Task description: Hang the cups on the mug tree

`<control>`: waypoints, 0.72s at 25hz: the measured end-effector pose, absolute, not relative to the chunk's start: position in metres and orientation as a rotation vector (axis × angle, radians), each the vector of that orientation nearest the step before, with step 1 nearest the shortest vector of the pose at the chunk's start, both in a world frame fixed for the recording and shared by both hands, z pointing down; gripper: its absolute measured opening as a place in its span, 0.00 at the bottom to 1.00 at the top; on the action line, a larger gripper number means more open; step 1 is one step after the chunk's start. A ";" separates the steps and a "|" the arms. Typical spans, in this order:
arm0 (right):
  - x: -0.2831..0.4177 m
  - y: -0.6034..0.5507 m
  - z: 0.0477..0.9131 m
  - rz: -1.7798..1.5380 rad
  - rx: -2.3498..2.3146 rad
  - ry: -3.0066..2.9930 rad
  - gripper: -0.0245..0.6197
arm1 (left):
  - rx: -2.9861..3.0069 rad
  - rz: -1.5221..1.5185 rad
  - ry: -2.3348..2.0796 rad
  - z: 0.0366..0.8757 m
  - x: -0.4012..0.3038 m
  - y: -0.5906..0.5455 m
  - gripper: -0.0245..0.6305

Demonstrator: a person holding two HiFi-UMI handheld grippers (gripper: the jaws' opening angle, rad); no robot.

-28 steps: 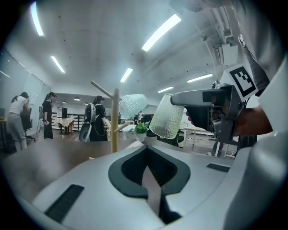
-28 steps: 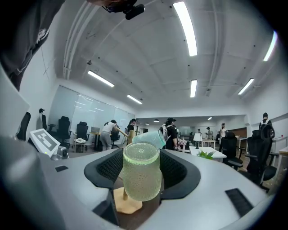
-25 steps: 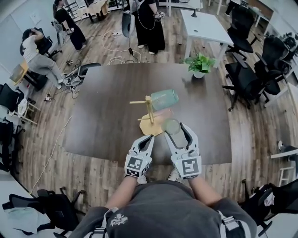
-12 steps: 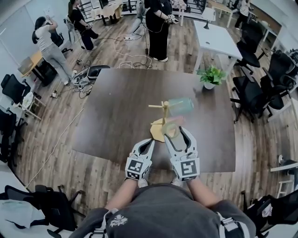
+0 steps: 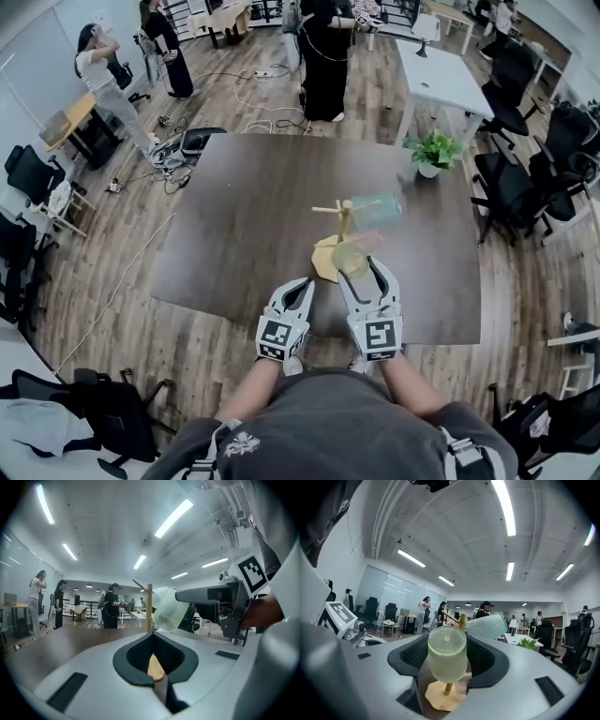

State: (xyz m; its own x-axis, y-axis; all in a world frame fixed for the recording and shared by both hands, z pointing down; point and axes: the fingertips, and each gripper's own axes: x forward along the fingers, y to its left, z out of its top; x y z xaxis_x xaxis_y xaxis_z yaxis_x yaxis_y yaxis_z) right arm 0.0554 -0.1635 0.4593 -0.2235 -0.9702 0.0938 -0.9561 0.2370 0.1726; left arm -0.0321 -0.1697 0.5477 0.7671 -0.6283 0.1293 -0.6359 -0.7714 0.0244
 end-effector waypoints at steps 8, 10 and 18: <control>0.053 -0.171 0.482 -0.109 1.825 -2.243 0.46 | 2.872 0.167 -1.058 0.549 -0.045 -0.171 0.04; 0.053 -0.174 0.485 -0.114 1.837 -2.222 0.46 | 2.870 0.167 -1.062 0.549 -0.050 -0.171 0.04; 0.054 -0.183 0.500 -0.078 1.846 -2.179 0.46 | 2.855 0.159 -1.090 0.549 -0.060 -0.175 0.04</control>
